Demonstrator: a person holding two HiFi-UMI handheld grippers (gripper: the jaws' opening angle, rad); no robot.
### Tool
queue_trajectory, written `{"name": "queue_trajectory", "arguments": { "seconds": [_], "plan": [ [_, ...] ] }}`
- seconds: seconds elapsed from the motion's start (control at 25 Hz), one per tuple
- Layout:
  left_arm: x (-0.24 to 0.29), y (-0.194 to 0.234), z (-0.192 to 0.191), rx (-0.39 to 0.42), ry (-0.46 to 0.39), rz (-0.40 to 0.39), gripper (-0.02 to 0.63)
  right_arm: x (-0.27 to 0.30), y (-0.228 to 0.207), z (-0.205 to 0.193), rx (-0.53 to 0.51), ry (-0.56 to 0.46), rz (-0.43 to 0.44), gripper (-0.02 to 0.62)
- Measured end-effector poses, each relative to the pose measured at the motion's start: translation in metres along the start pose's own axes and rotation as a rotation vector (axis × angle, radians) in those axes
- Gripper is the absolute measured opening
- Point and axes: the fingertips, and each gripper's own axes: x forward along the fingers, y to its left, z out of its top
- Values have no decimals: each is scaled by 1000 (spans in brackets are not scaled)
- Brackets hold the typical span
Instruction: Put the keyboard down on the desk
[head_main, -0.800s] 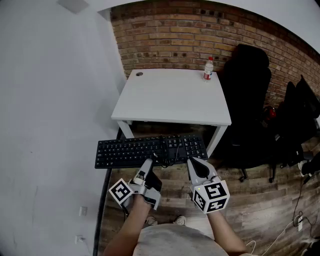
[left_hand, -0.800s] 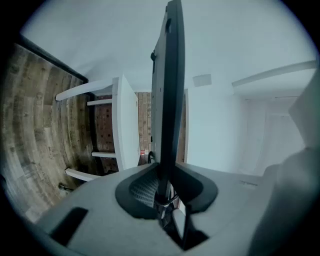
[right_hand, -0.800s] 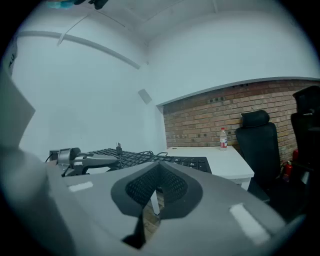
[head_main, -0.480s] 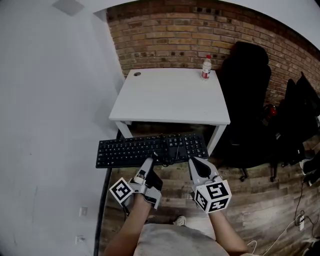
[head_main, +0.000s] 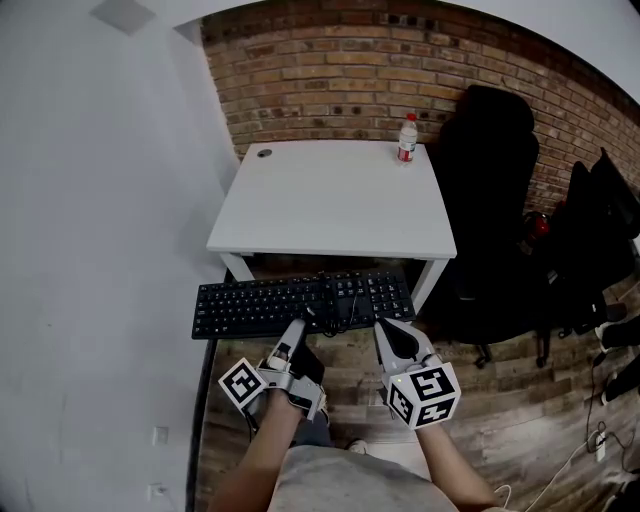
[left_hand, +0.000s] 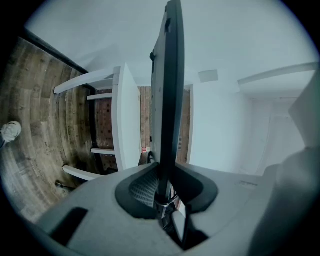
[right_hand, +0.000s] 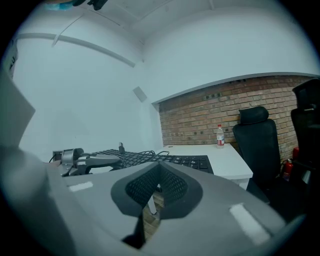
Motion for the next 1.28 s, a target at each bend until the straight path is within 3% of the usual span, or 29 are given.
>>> {"name": "queue_trajectory", "arguments": {
  "seconds": [0.64, 1.28],
  "plan": [
    [126, 33, 89, -29, 44, 14, 74, 139, -58, 25, 14, 29, -45, 9],
    [228, 42, 182, -73, 105, 17, 74, 265, -79, 68, 11, 53, -102, 9]
  ]
}}
